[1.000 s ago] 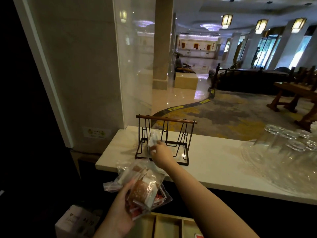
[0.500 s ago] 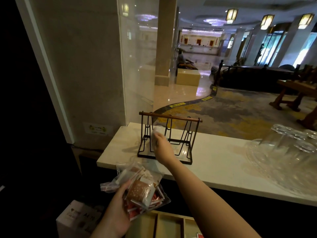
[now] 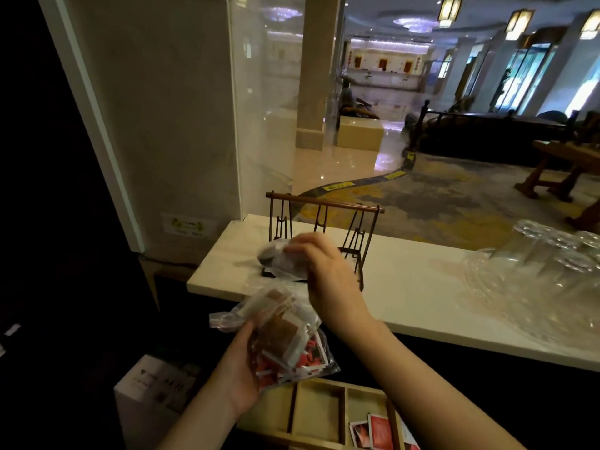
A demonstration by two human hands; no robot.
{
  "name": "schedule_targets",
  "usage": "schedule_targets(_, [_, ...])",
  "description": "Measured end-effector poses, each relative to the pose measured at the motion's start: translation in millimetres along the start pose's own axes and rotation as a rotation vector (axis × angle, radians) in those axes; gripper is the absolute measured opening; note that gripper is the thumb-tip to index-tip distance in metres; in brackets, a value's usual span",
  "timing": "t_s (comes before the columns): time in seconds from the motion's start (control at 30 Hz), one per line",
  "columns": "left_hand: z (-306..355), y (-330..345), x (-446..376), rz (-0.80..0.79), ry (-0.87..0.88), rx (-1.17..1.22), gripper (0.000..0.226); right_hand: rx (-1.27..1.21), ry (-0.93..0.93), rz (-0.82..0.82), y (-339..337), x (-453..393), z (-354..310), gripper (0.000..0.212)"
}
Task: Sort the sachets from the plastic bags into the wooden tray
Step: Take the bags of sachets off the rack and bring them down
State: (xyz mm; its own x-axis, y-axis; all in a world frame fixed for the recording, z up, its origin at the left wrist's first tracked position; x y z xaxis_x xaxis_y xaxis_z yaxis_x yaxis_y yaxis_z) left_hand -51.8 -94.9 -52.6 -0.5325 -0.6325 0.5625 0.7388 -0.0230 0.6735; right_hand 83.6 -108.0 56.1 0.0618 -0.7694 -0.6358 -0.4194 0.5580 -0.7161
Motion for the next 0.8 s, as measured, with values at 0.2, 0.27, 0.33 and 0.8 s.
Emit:
schedule_targets(0.2, [-8, -5, 8, -0.178, 0.066, 0.091, 0.069, 0.098, -0.345, -0.271, 13, 62, -27, 0.026])
schedule_targets(0.27, [-11, -12, 13, -0.172, 0.078, 0.065, 0.077, -0.111, -0.178, -0.332, 8, 75, -34, 0.028])
schedule_targets(0.33, [-14, -18, 17, -0.158, 0.067, 0.017, 0.074, -0.286, 0.043, -0.284, 5, 83, -37, 0.034])
schedule_targets(0.8, [-53, -48, 38, -0.057, 0.016, -0.200, 0.047, -0.250, 0.366, -0.244, 35, 144, -26, 0.062])
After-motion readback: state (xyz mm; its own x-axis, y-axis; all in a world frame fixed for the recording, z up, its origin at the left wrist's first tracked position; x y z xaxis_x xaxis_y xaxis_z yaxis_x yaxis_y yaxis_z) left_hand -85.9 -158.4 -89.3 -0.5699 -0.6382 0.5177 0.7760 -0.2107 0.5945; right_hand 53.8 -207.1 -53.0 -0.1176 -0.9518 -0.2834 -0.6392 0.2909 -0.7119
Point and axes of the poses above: each hand's wrist, its own x-axis away from the middle knuckle, its own y-axis out of the palm, z = x × y, the point moved 2 cm from there along -x, towards the middle knuckle, and after that the axes turned 7 degrees about x, right-handed, at the moved point
